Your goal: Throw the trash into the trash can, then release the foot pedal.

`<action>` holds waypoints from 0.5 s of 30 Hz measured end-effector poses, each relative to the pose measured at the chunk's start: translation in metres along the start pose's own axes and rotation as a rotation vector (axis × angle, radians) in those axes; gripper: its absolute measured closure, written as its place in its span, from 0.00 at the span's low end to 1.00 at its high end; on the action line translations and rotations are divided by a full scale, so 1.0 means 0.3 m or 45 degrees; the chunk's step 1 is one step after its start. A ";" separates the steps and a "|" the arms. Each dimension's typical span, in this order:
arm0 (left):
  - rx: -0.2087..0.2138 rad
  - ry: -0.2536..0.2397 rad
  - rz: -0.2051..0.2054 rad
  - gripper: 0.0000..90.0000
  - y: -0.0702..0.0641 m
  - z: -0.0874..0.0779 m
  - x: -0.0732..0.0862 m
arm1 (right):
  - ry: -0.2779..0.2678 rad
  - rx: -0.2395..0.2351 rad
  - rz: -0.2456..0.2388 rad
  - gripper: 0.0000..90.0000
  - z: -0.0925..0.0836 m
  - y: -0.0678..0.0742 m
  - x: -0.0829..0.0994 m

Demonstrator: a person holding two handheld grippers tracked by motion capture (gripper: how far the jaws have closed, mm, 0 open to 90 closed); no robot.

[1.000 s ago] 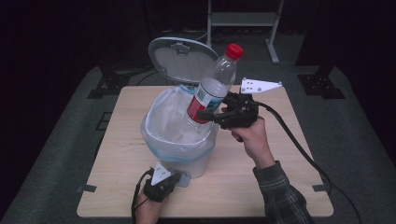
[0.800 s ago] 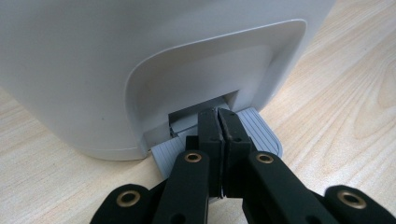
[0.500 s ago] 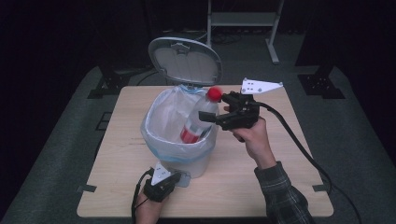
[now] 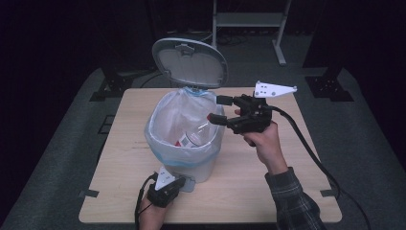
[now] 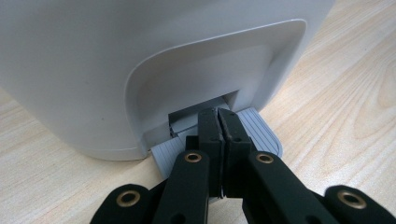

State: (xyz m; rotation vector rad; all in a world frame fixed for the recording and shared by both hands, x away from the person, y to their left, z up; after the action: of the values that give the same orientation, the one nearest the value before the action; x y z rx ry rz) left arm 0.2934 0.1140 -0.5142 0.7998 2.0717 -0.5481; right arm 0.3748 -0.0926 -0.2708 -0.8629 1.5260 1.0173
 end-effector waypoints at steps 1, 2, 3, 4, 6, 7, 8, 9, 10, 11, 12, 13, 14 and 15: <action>0.000 0.000 0.000 0.99 0.000 0.000 0.000 | 0.006 0.002 -0.006 0.24 -0.001 0.001 0.002; 0.000 0.000 0.000 0.99 0.000 0.000 0.000 | 0.009 0.004 -0.011 0.24 -0.002 0.002 0.003; -0.001 0.000 0.001 0.99 0.000 0.000 0.000 | 0.022 0.010 -0.019 0.24 -0.004 0.004 0.008; 0.001 -0.001 -0.001 0.99 0.000 0.000 -0.001 | 0.023 0.014 -0.022 0.24 -0.007 0.005 0.012; 0.016 -0.004 -0.013 0.99 0.003 -0.002 -0.001 | 0.031 0.019 -0.018 0.24 -0.016 0.006 0.019; 0.024 -0.008 -0.027 0.99 0.004 -0.003 -0.001 | 0.035 0.030 -0.020 0.24 -0.024 0.003 0.025; 0.038 -0.007 -0.039 0.96 0.002 -0.003 -0.003 | 0.039 0.041 -0.023 0.24 -0.032 -0.002 0.030; 0.043 0.002 -0.034 0.94 0.001 -0.004 -0.004 | 0.053 0.053 -0.022 0.24 -0.040 -0.005 0.035; 0.036 0.017 -0.010 0.93 -0.005 -0.004 -0.007 | 0.063 0.065 -0.027 0.24 -0.047 -0.008 0.040; 0.030 0.024 0.006 0.92 -0.008 -0.005 -0.008 | 0.076 0.085 -0.034 0.24 -0.060 -0.012 0.050; 0.032 0.031 0.017 0.90 -0.013 -0.007 -0.010 | 0.085 0.097 -0.037 0.24 -0.068 -0.015 0.056; 0.035 0.034 0.023 0.88 -0.015 -0.008 -0.009 | 0.100 0.113 -0.040 0.24 -0.083 -0.018 0.066; 0.046 0.036 0.019 0.87 -0.018 -0.013 -0.009 | 0.108 0.129 -0.050 0.24 -0.091 -0.022 0.072; 0.048 0.034 0.019 0.86 -0.019 -0.020 -0.010 | 0.119 0.154 -0.062 0.24 -0.107 -0.027 0.082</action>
State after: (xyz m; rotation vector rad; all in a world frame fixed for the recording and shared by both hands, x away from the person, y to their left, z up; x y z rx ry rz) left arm 0.2874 0.1126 -0.5077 0.8482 2.0833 -0.5724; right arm 0.3659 -0.1255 -0.2938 -0.8680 1.6205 0.8503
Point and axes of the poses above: each handheld gripper's, and its own axes: z roughly forward along the jaws, x roughly out of its underside, y roughly to its left, the point moved 6 cm from there along z, roughly forward along the jaws, and after that the axes turned 6 degrees about x, right-handed, at the moved point
